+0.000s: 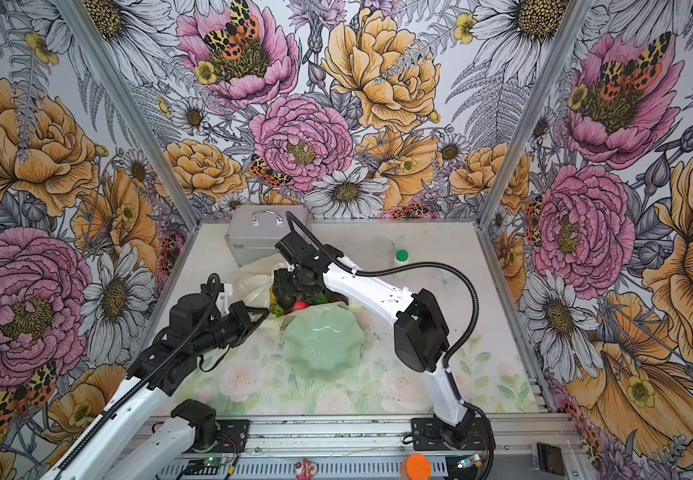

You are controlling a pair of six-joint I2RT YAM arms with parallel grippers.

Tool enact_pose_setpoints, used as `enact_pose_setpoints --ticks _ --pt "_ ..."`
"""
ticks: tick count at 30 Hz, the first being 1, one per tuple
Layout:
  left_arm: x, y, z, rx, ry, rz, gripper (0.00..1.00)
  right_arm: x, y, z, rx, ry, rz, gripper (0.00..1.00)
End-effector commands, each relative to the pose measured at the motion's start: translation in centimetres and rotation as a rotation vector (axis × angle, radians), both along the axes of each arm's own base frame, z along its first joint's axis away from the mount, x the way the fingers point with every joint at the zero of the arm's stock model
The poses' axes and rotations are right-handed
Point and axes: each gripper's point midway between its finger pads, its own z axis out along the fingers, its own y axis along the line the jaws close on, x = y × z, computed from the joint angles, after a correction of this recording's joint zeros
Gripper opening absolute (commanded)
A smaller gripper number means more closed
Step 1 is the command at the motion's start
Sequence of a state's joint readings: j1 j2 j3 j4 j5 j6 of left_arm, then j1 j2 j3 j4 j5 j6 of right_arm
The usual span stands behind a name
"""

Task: Place the fruits into the plastic bag
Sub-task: 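Carry the avocado with the right gripper into the bag and open, then withdraw the right gripper from the bag and raise it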

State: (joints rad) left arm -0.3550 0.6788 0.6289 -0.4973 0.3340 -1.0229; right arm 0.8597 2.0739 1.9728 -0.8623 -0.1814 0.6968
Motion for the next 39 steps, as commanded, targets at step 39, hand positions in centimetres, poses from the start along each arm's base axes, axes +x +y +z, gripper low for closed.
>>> enact_pose_setpoints --ticks 39 --pt "-0.4 0.2 -0.9 -0.011 0.019 0.007 0.00 0.7 -23.5 6.4 -0.195 -0.330 -0.372 0.76"
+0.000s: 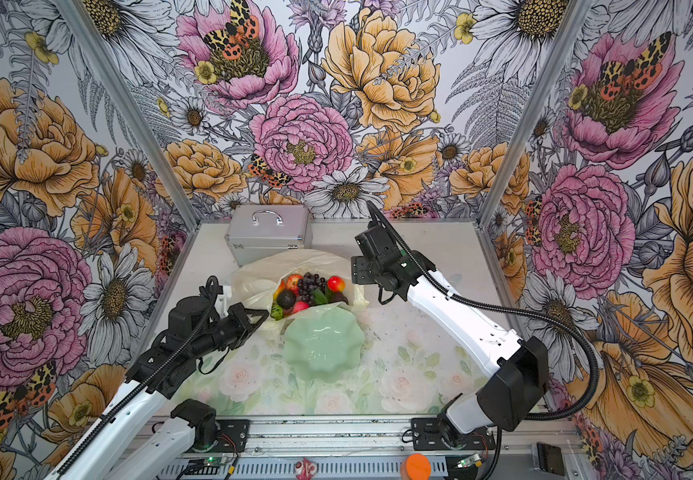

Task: Place the fruits into the plastic bag
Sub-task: 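Withdraw the right gripper from the bag and raise it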

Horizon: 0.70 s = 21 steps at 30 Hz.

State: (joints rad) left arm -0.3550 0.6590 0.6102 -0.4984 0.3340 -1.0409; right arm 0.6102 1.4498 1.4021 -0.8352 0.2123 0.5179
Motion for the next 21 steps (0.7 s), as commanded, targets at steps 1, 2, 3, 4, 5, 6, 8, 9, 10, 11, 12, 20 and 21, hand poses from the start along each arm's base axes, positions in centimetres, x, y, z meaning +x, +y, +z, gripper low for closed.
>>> enact_pose_setpoints --ticks 1,2,3,4,5,6,8,9,10,11,12,20,21 --pt "-0.1 0.1 -0.5 0.001 0.007 -0.001 0.00 -0.8 -0.3 0.3 0.082 0.004 -0.022 0.76" --pt "-0.2 0.1 -0.5 0.000 0.008 0.000 0.00 -1.1 -0.2 -0.1 0.096 0.013 -0.019 0.76" --pt "-0.2 0.0 -0.5 -0.001 0.007 -0.002 0.00 -1.2 -0.1 -0.3 0.109 0.020 -0.012 0.76" --pt "-0.2 0.1 -0.5 0.001 0.009 -0.001 0.00 -1.4 0.1 -0.6 0.125 0.028 -0.006 0.76" --pt "-0.2 0.0 -0.6 0.001 0.010 -0.002 0.00 -1.6 0.4 -0.9 0.139 0.040 0.003 0.76" --pt "-0.2 0.1 -0.6 0.001 0.010 0.000 0.00 -1.7 0.7 -1.2 0.153 0.048 0.012 0.76" --pt "-0.2 0.0 -0.7 0.003 0.013 0.001 0.00 -2.0 1.5 -1.7 0.187 0.072 0.037 0.77" --pt "-0.2 0.1 -0.7 0.004 0.012 0.003 0.00 -2.1 1.8 -2.1 0.198 0.084 0.046 0.76" --pt "-0.2 0.0 -0.8 0.003 0.013 0.001 0.00 -2.2 2.1 -2.3 0.208 0.095 0.055 0.76" --pt "-0.3 0.0 -0.8 0.004 0.015 0.002 0.00 -2.2 2.3 -2.7 0.213 0.107 0.059 0.76" --pt "-0.3 0.0 -0.8 0.005 0.014 0.002 0.00 -2.3 2.4 -3.1 0.214 0.118 0.061 0.76" --pt "-0.2 -0.1 -0.7 0.009 0.012 0.003 0.00 -2.4 3.2 -3.6 0.238 0.142 0.086 0.74" --pt "0.0 -0.1 -0.7 0.012 0.013 0.004 0.00 -2.5 3.3 -3.5 0.246 0.143 0.091 0.74"
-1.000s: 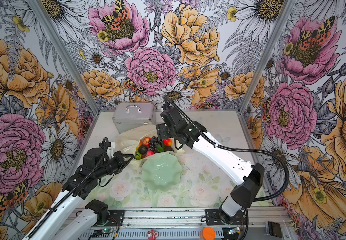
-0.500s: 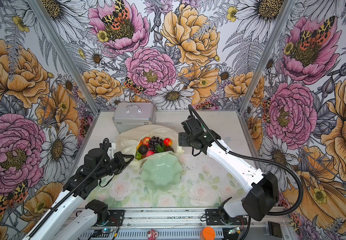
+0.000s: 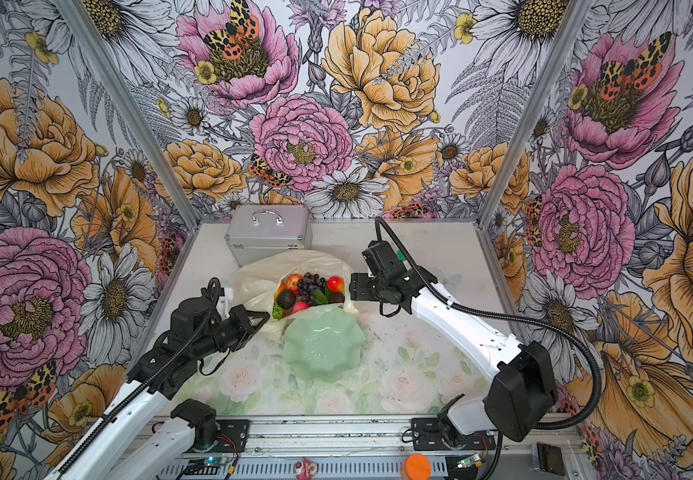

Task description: Place the fruits into the plastic bag

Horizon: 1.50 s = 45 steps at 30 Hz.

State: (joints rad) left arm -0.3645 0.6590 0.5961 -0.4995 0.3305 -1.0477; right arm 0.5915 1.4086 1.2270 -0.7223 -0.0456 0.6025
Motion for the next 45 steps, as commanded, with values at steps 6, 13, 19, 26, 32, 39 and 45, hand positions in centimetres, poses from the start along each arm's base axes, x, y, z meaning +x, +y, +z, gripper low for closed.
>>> enact_pose_setpoints --ticks 6,13,19,26,32,39,45 --pt "0.5 -0.1 0.0 0.017 -0.003 0.000 0.00 -1.4 4.9 2.0 0.249 0.027 0.173 0.77" --pt "0.7 -0.2 0.1 0.015 -0.004 0.002 0.00 -1.9 4.6 -0.4 0.206 0.078 0.163 0.78" --pt "2.0 0.2 1.6 0.011 -0.031 0.017 0.00 0.9 2.7 1.6 0.151 -0.003 0.051 0.00" --pt "9.2 1.4 11.0 0.029 -0.185 0.026 0.00 8.4 2.3 15.3 0.273 -0.300 0.026 0.00" --pt "13.9 1.3 20.6 0.007 -0.345 0.029 0.00 11.0 3.6 25.8 0.432 -0.459 0.079 0.00" --pt "15.6 -0.5 24.7 -0.014 -0.414 0.009 0.00 10.6 4.1 27.9 0.466 -0.486 0.116 0.00" --pt "16.3 -4.0 21.1 -0.011 -0.355 -0.052 0.00 10.1 2.2 25.4 0.392 -0.469 0.084 0.00"
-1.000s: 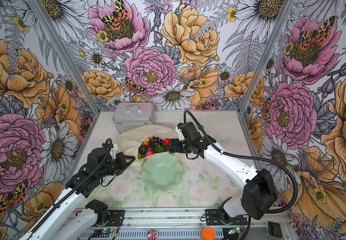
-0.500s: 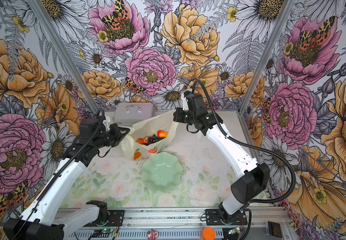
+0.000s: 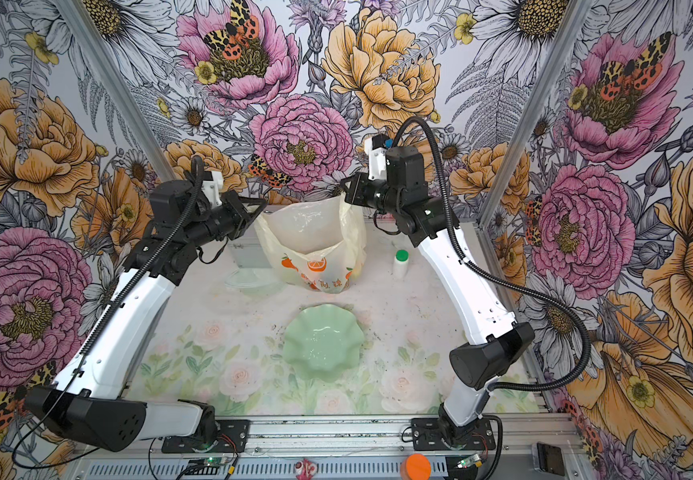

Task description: Place the fruits into the plastic bag

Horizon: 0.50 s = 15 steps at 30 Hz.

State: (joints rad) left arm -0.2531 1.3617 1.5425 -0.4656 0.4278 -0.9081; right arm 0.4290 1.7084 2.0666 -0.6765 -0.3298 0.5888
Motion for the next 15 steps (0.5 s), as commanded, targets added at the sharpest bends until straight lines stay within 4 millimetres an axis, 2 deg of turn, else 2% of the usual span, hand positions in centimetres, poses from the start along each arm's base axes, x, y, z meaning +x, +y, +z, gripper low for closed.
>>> enact_pose_setpoints --ticks 1,7,15 --pt "0.4 -1.9 -1.2 0.011 -0.006 -0.034 0.00 -1.0 -1.8 0.6 -0.029 -0.035 -0.026 0.00" --pt "1.2 -4.8 -1.8 0.014 0.001 -0.089 0.00 -1.7 -5.1 1.8 -0.038 -0.072 -0.095 0.00" --pt "1.6 -6.5 -2.4 0.020 0.013 -0.126 0.00 -3.0 -7.4 -0.4 -0.052 -0.025 -0.134 0.01"
